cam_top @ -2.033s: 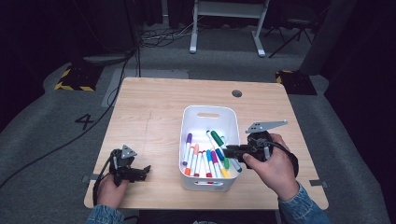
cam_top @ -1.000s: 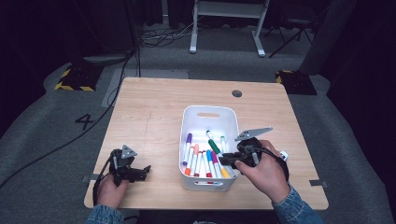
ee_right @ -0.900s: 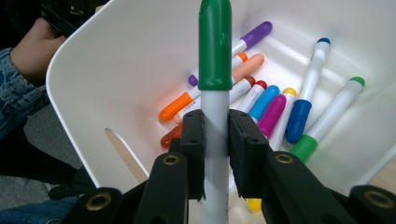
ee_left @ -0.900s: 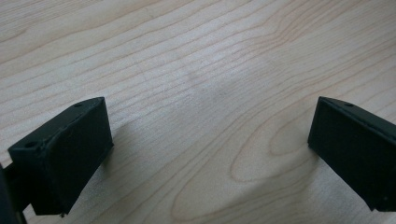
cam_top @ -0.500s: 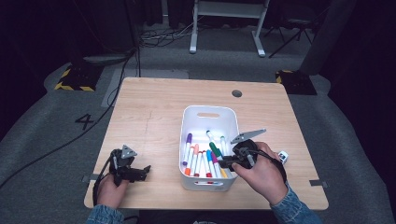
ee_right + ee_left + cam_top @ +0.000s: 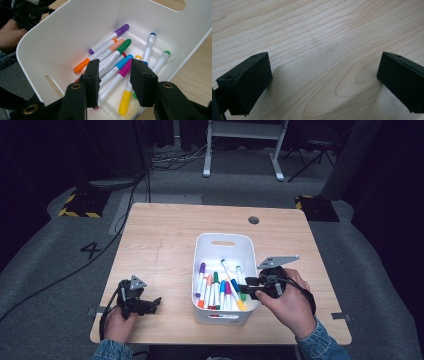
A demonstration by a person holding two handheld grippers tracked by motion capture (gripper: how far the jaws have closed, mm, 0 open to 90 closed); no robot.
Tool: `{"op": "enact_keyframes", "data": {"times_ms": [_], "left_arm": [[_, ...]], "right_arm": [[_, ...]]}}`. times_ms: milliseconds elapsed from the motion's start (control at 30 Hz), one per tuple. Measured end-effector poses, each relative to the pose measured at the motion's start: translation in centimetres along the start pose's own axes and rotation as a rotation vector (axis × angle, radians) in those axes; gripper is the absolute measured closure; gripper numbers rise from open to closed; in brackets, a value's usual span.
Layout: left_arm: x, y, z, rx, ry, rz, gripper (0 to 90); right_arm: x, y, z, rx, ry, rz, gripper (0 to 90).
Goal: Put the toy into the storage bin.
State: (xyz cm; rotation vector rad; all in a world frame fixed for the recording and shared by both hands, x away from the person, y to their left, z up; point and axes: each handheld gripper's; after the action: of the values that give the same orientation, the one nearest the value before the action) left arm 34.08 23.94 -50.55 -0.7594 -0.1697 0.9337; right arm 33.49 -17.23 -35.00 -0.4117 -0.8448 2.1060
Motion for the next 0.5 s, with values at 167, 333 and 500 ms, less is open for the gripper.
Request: {"op": "enact_keyframes", "data": {"times_ms": [167,333,500], "left_arm": [[0.0,0.0,0.0,0.0,0.0,0.001,0.0],[0.0,0.0,0.0,0.001,0.003,0.002,0.0],[0.0,0.0,0.0,0.001,0.002,0.002,0.0]], "right_arm": [[-1.2,-0.1,0.7,-0.017,0.026,-0.02,58.8],[-2.4,-0.2,1.5,-0.03,0.062,-0.036,58.6],[-3.8,-0.2,1.9,-0.03,0.096,-0.05,58.1]]}}
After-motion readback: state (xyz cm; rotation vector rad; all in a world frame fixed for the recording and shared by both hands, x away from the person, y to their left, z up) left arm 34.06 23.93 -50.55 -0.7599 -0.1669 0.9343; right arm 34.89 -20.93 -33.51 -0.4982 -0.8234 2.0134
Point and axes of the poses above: each handheld gripper's, and its own axes: z roughly backward along the jaws, y roughly out of its underside, x roughly to its left, and after that the axes turned 12 degrees about y, right-handed
